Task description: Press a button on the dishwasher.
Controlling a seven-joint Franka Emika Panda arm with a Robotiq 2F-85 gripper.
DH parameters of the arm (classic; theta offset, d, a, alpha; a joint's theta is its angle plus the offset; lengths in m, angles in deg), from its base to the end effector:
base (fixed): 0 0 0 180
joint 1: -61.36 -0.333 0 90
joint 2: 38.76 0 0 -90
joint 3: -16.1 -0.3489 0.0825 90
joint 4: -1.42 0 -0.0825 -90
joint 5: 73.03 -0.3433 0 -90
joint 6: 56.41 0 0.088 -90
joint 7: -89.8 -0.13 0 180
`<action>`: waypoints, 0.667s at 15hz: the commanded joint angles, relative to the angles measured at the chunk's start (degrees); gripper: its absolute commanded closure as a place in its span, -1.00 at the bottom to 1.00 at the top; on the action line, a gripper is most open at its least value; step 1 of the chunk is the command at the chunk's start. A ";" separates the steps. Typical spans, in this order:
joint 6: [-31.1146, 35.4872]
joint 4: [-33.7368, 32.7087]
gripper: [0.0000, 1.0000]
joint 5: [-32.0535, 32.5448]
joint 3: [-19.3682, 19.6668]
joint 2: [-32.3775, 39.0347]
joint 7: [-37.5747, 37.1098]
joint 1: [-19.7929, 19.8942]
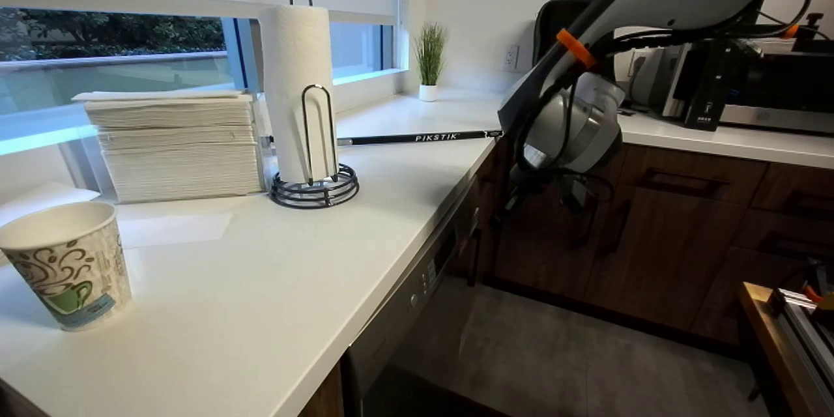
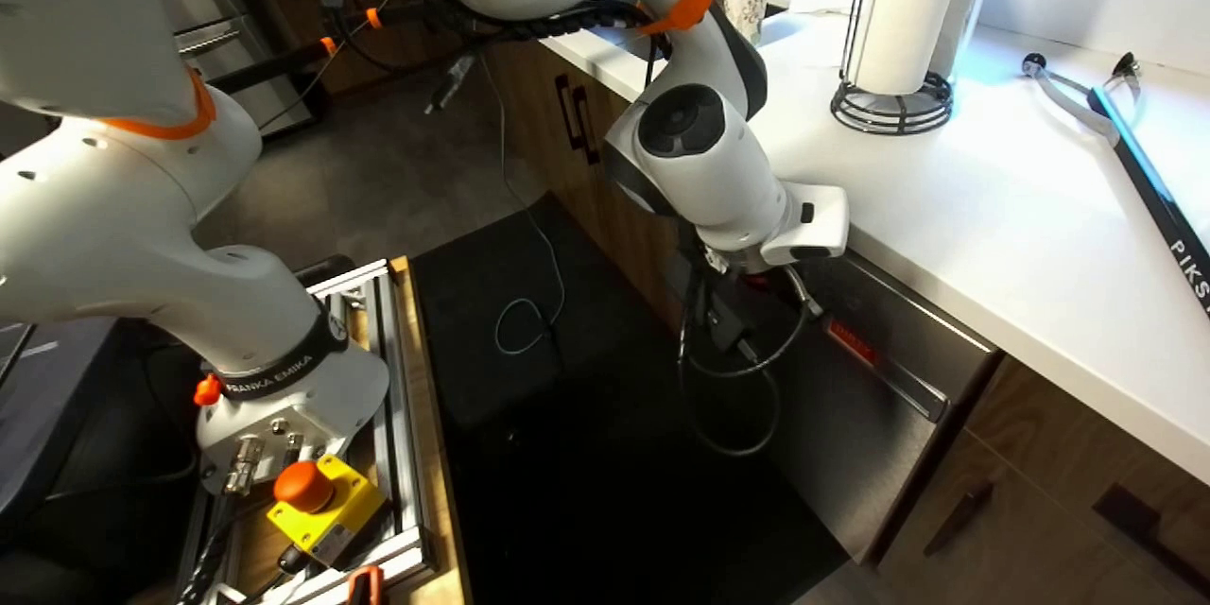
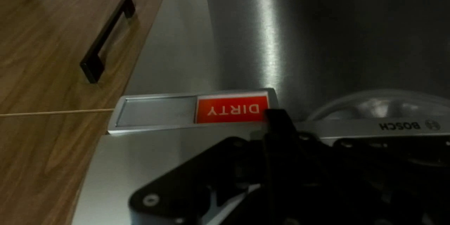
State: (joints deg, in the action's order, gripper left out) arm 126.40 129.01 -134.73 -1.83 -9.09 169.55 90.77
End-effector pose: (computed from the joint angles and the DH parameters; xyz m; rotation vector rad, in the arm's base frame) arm 0.5143 -0.1927 0.2122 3.0454 0.0492 0.7005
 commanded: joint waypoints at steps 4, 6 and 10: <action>-14.07 17.45 0.20 16.47 20.73 -18.50 -19.78 -17.68; -20.15 18.33 -0.12 24.95 25.96 -22.81 -28.39 -20.93; -32.85 16.24 -0.70 41.97 34.47 -29.98 -45.87 -24.59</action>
State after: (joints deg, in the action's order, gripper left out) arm 100.76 144.88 -103.17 27.23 -33.28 134.85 68.75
